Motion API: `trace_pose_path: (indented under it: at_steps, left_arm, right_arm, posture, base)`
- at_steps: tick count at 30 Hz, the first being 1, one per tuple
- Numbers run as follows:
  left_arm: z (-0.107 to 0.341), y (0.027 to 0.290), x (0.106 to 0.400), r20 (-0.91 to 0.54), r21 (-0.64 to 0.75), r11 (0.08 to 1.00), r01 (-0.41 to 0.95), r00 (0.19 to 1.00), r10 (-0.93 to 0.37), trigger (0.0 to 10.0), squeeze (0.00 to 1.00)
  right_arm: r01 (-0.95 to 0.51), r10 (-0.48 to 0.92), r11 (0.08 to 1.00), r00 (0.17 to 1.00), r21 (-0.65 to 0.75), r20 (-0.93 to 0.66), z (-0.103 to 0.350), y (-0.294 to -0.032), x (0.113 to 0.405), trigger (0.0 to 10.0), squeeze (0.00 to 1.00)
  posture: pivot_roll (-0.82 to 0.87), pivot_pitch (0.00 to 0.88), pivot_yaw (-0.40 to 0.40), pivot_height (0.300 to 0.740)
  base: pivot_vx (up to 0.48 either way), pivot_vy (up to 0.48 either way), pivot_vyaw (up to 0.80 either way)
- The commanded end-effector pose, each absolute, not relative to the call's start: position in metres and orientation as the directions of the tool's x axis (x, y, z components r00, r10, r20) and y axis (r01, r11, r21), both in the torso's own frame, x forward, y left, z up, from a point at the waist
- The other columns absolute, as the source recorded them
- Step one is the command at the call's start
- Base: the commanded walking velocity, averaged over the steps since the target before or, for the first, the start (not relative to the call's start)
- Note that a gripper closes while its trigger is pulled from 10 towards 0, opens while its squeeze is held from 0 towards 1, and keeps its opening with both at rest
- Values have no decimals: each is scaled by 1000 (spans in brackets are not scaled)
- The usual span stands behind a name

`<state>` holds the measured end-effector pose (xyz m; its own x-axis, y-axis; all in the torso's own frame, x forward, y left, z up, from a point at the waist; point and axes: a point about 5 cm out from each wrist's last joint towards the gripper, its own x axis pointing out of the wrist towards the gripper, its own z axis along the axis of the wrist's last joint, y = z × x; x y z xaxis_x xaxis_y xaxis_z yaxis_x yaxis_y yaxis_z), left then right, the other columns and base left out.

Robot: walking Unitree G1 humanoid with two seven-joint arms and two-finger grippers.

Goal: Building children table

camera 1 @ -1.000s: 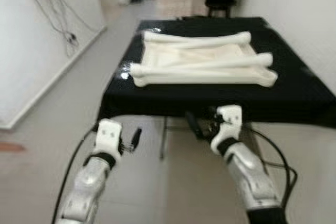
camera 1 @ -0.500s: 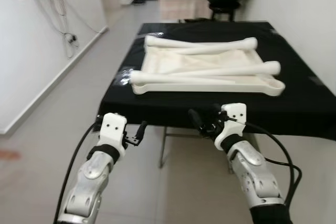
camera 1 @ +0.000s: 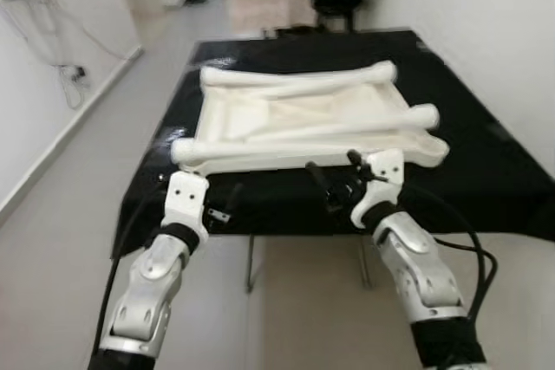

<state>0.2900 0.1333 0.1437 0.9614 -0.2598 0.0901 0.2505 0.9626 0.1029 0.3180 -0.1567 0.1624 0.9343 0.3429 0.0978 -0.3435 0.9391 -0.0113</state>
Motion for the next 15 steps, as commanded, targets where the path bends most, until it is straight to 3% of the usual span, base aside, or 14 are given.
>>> trace_pose_path:
  at_steps: [1,15]
  left_arm:
    - [148,132,291,99,103,961,258,958,-268,10000,0]
    - [149,132,295,105,93,964,249,960,-259,10000,0]
  right_arm:
    - [-379,386,923,910,-72,150,179,-150,320,10000,0]
    - [-422,444,893,883,-158,153,193,-146,321,10000,0]
  posture:
    - [-40,0,29,740]
    - [-44,0,28,740]
  base:
    - [281,0,0]
    - [283,0,0]
